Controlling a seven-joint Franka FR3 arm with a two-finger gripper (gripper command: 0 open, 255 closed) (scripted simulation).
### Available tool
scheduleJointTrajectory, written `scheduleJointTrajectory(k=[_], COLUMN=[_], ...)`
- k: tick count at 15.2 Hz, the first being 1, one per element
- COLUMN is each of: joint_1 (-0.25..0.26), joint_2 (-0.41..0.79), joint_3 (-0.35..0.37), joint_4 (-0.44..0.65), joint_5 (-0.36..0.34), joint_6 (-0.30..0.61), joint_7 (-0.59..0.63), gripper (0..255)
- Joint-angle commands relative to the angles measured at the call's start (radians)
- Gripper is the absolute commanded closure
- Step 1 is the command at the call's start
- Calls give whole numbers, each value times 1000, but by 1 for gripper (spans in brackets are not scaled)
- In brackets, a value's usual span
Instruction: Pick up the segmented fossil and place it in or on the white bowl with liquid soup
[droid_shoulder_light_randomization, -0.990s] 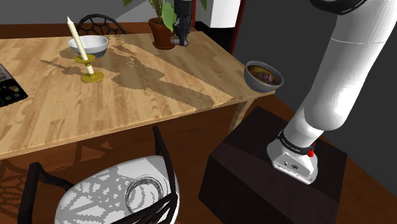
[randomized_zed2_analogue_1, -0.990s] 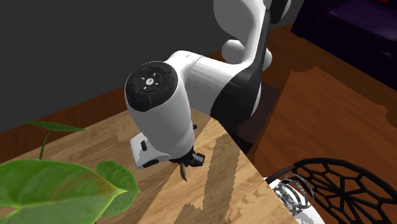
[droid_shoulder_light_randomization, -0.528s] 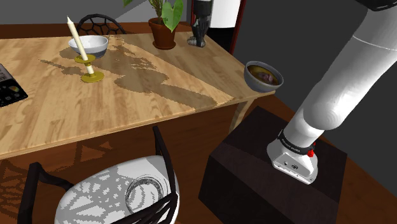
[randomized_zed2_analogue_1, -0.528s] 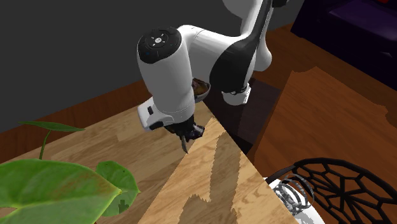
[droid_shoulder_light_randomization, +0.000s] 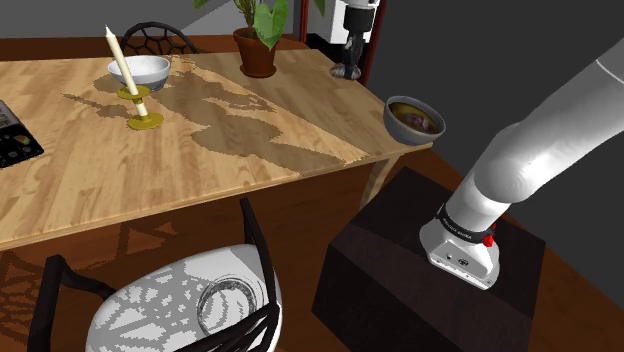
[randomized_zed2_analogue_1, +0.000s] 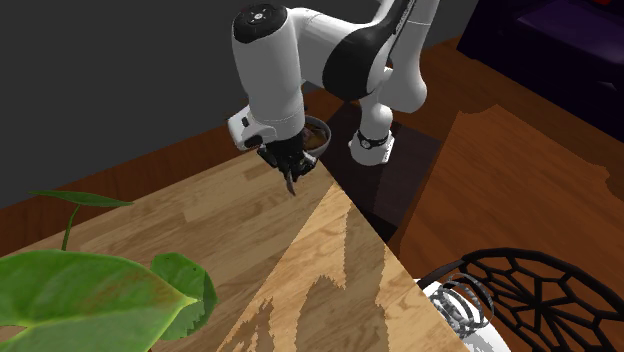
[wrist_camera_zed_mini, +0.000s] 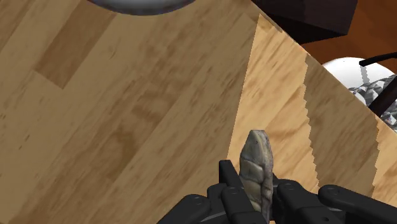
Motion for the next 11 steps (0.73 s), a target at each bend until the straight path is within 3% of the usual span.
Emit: scheduleJointTrajectory(k=[1, 11], joint_1=[-13, -106], joint_2=[-64, -353], joint_3=[-16, -131], joint_4=[-64, -295], joint_5=[-9, -102], joint_6=[0, -55], joint_7=[-26, -181], gripper=[255, 255])
